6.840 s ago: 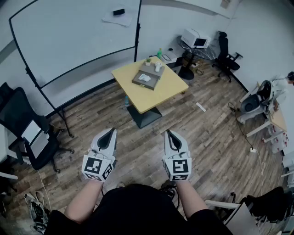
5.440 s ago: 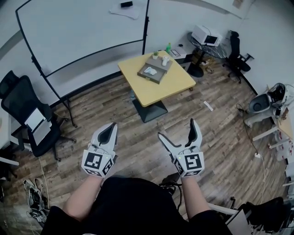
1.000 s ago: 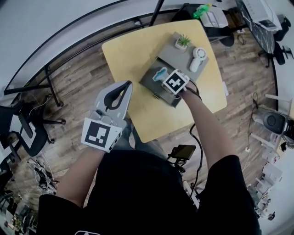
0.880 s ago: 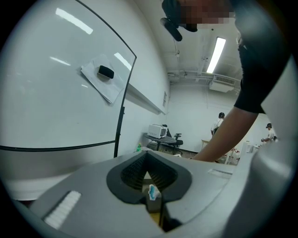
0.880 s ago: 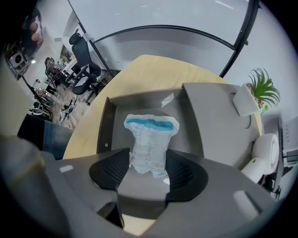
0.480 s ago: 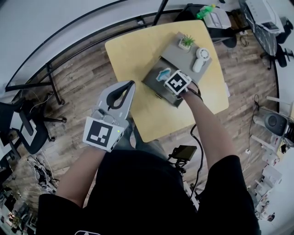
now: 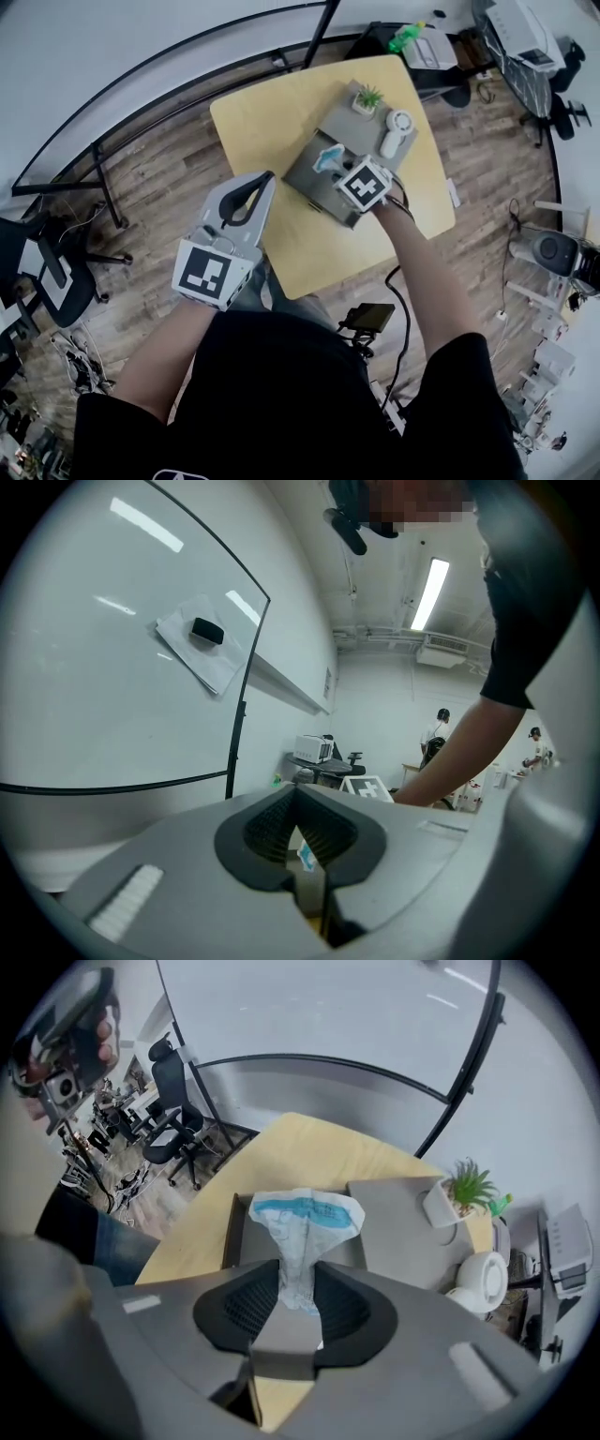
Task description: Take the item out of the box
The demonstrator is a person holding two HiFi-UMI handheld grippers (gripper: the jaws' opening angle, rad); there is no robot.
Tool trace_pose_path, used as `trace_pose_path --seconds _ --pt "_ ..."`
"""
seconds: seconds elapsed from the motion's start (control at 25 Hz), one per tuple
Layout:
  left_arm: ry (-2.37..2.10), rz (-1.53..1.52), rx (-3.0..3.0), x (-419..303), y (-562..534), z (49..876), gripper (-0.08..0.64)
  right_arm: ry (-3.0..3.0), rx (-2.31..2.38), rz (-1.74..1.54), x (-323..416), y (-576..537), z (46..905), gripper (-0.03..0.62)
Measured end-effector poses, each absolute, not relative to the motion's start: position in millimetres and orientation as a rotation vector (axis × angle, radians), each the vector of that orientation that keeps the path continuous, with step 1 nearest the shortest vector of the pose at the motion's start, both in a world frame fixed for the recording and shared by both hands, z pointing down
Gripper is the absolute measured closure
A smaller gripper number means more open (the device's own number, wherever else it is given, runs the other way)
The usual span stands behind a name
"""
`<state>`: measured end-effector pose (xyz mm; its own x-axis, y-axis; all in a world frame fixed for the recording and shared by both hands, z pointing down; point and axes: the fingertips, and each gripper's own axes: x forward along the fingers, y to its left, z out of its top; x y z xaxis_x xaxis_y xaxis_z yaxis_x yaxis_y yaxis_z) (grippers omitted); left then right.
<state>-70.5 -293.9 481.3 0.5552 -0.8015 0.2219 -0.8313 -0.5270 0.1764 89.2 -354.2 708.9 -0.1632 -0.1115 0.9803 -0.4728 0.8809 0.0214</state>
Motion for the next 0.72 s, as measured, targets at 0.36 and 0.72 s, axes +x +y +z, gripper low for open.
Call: trace_pose_path --seconds 0.36,0.72 --pt "-1.333 0.087 2.601 -48 -310 452 0.560 -1.920 0.565 0.238 77 -359 599 0.466" --pt "-1.295 0.008 2.723 -22 -312 415 0.560 -2.120 0.803 0.007 75 -341 470 0.468"
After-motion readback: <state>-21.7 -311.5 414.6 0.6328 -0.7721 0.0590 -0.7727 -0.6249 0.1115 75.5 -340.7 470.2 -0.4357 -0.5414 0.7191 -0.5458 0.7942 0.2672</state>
